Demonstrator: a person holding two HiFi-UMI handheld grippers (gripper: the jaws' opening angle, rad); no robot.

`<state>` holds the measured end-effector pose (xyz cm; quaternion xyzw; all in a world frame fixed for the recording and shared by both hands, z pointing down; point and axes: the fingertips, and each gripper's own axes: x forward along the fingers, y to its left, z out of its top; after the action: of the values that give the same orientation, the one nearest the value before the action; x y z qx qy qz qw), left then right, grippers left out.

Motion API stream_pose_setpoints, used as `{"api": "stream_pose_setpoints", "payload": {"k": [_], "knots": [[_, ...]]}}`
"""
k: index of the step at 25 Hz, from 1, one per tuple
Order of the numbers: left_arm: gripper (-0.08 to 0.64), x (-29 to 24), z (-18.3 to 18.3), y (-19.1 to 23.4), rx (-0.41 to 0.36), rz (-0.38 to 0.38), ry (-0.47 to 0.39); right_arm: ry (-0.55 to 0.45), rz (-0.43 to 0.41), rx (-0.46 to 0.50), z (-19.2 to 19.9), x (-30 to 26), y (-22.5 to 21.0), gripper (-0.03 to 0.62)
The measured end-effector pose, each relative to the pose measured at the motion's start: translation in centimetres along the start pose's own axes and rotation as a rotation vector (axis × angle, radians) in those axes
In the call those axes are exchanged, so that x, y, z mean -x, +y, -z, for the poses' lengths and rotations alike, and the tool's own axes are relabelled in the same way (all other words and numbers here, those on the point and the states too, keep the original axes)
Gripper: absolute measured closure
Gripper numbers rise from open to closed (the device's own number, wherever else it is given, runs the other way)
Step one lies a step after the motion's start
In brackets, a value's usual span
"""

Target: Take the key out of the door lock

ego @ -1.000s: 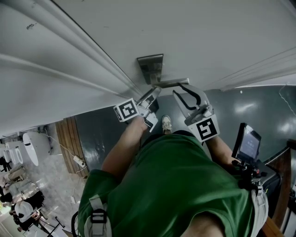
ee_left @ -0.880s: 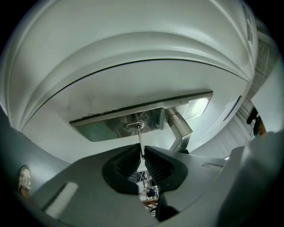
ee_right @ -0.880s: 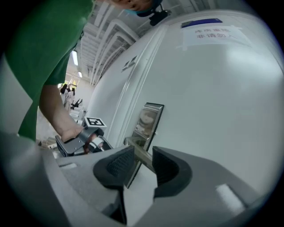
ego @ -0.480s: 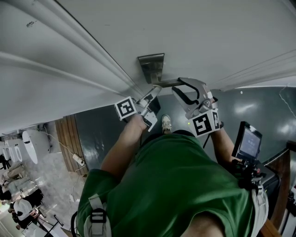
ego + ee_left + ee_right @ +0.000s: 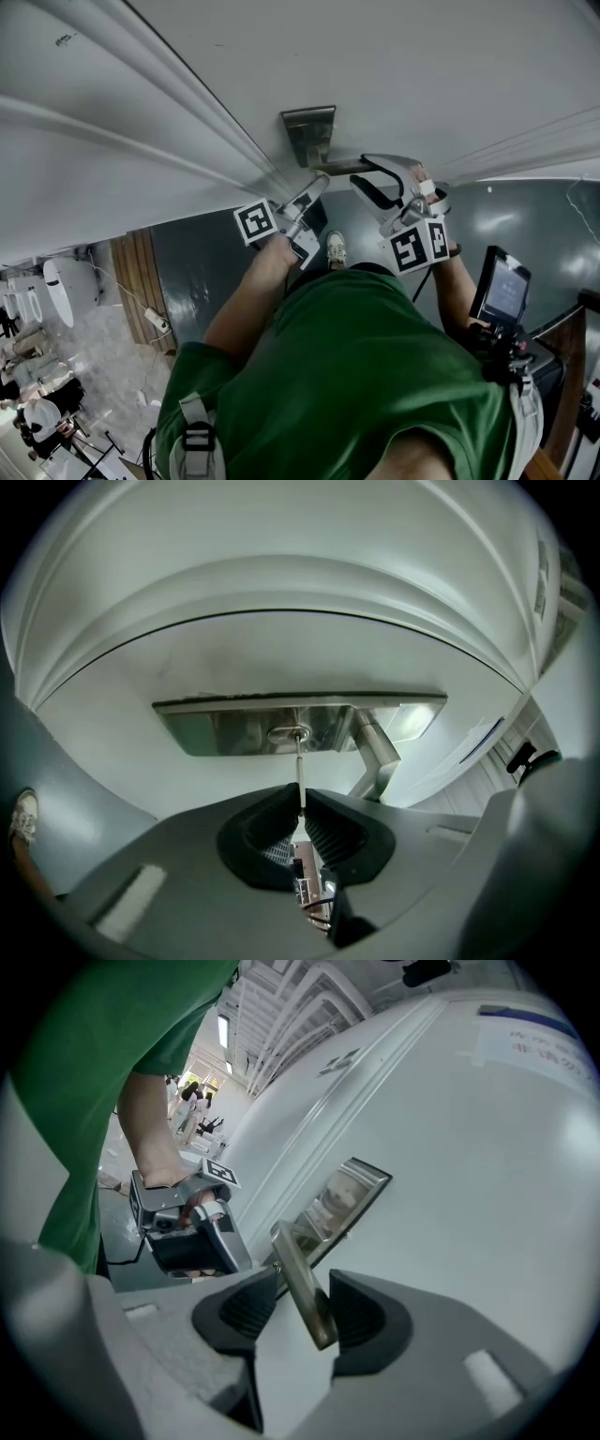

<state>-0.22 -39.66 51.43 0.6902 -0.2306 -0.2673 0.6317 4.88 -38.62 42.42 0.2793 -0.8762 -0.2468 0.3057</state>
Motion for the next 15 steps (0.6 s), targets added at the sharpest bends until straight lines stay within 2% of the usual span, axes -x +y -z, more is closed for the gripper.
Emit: {"api": "stream_pose_setpoints", "payload": {"k": [15], "knots": [[0.532,1.8,2.2,0.2,-0.034,0.002,0.025,-0.009,0.002,-0.012,-0.2,0.0,0.0,0.428]]}}
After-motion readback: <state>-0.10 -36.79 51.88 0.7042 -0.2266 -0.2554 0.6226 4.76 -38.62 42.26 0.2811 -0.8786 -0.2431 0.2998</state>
